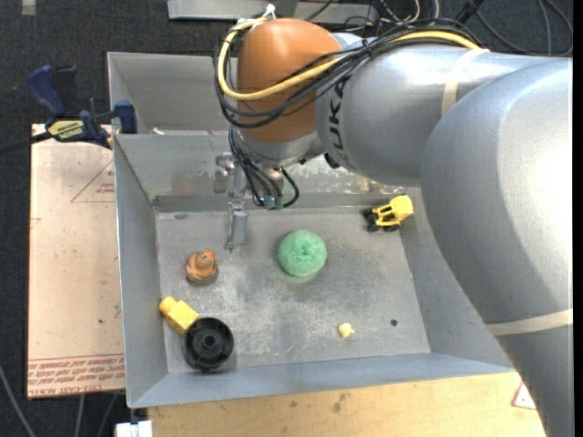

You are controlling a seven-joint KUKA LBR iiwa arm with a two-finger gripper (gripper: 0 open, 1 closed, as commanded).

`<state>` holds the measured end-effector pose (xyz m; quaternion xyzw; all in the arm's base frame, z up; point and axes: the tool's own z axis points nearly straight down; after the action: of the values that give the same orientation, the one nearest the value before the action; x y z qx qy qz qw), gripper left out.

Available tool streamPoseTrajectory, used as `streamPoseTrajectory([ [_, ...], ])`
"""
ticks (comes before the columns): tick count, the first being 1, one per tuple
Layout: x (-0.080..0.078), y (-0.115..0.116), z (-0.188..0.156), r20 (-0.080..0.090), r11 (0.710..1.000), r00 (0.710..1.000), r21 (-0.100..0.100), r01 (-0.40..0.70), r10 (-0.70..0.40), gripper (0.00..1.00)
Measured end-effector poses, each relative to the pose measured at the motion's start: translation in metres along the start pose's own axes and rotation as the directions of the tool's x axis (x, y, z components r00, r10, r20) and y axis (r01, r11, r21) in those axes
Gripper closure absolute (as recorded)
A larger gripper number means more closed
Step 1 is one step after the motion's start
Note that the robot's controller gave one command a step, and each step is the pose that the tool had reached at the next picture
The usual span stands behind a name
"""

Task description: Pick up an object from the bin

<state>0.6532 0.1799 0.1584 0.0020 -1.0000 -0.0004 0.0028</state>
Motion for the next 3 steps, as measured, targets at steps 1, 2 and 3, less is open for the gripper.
streamPoseTrajectory([
  [1, -0.001, -0.001, -0.005, 0.007, 1.0, 1.0, -0.001, -0.002, 0.002, 0.0],
  [2, 0.022, 0.001, 0.02, 0.014, 0.998, 0.998, 0.0, 0.065, -0.065, 0.0],
  [3, 0.038, 0.006, 0.053, 0.006, 0.961, 0.961, 0.001, 0.277, -0.277, 0.0],
])
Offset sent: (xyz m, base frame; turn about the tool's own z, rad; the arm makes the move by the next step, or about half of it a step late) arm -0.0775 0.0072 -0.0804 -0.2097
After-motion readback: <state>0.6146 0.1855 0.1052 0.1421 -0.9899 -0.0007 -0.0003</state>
